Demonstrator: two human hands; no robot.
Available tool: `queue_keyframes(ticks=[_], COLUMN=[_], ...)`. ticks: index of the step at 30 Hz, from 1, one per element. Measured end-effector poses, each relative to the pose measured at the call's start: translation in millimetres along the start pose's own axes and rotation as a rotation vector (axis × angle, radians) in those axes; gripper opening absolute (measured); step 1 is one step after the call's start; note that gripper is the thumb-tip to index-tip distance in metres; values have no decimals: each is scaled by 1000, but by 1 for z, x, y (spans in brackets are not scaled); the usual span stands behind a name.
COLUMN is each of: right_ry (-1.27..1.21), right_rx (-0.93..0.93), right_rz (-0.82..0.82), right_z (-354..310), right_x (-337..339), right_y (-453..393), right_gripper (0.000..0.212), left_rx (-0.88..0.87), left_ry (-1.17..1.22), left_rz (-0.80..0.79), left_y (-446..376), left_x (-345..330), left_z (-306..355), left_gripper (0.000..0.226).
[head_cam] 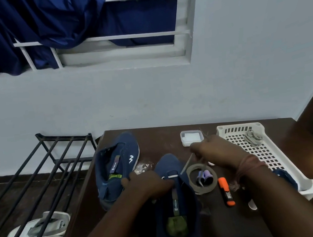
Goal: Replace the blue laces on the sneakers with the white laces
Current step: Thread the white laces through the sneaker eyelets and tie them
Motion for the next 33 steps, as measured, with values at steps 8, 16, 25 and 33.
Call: queue_keyframes(ticks=[8,16,25,33], right_ry=[-407,-510,-422,-421], right_rx=[3,-16,-134,-137], right_rz=[81,78,151,145], right_z=[-15,-38,-29,-64], right_x=[10,26,51,71], right_y=[19,32,33,55], right_gripper=[42,24,7,16], left_rx=[-94,-109,-82,-174], left_ry=[116,113,73,276], left_rz=[-84,188,56,74], left_y=[7,0,25,106], left_x=[9,2,17,144], left_z=[-6,-8,-5,50], left_gripper=[76,69,48,39])
Point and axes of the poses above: each hand's wrist, its own y-axis away from the middle knuckle, its own x-axis out of the back of the hand, z = x × y, the point moved 9 cm from there along -y, towards the middle knuckle, and after that the axes turned 1 degree about y, right-handed, at the moved point
